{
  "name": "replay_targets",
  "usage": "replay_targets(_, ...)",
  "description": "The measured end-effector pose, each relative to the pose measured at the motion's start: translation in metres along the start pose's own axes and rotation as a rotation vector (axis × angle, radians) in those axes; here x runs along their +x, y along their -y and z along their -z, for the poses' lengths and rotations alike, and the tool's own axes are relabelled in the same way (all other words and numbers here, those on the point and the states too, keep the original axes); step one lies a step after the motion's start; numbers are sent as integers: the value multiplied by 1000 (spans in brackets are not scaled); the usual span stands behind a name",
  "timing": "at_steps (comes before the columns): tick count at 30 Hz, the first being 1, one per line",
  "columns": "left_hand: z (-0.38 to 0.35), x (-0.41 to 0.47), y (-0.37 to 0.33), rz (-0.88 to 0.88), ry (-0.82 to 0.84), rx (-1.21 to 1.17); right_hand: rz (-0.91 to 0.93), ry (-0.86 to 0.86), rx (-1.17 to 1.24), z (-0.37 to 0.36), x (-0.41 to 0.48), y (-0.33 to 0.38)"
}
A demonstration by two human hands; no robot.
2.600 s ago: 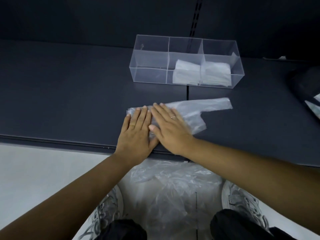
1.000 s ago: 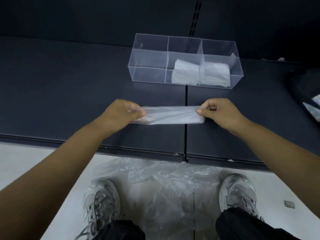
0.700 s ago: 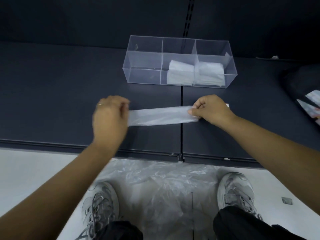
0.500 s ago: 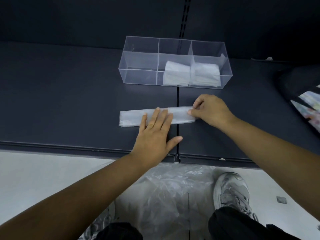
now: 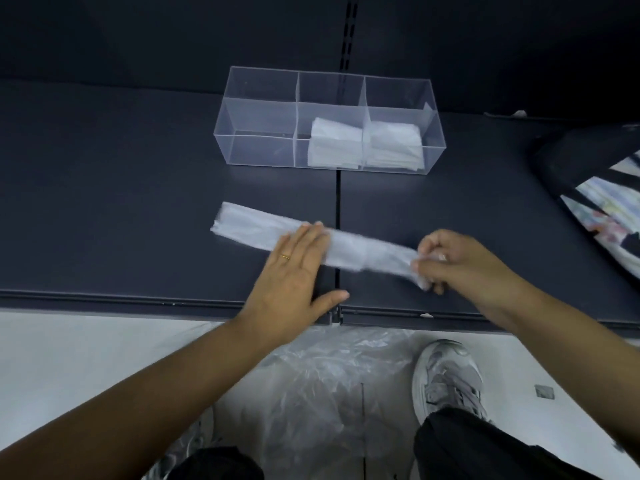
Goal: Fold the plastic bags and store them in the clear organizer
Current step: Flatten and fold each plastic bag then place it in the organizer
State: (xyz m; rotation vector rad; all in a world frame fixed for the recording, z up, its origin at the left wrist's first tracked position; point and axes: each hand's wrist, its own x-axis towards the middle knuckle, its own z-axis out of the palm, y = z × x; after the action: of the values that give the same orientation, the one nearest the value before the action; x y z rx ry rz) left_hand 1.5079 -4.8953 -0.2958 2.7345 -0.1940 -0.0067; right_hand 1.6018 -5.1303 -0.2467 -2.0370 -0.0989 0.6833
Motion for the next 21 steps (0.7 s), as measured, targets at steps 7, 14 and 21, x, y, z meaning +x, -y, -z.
replay_targets(7,-16,-23,-71,-198,-101,-189,-222,362,403,-3,-70,8)
replay_targets(14,21,-28,-69,173,124,-1040,231,613,151,28,-25,14)
replay_targets(21,32,-8,-31,433,79,-1645,146,825,8,-33,8,22)
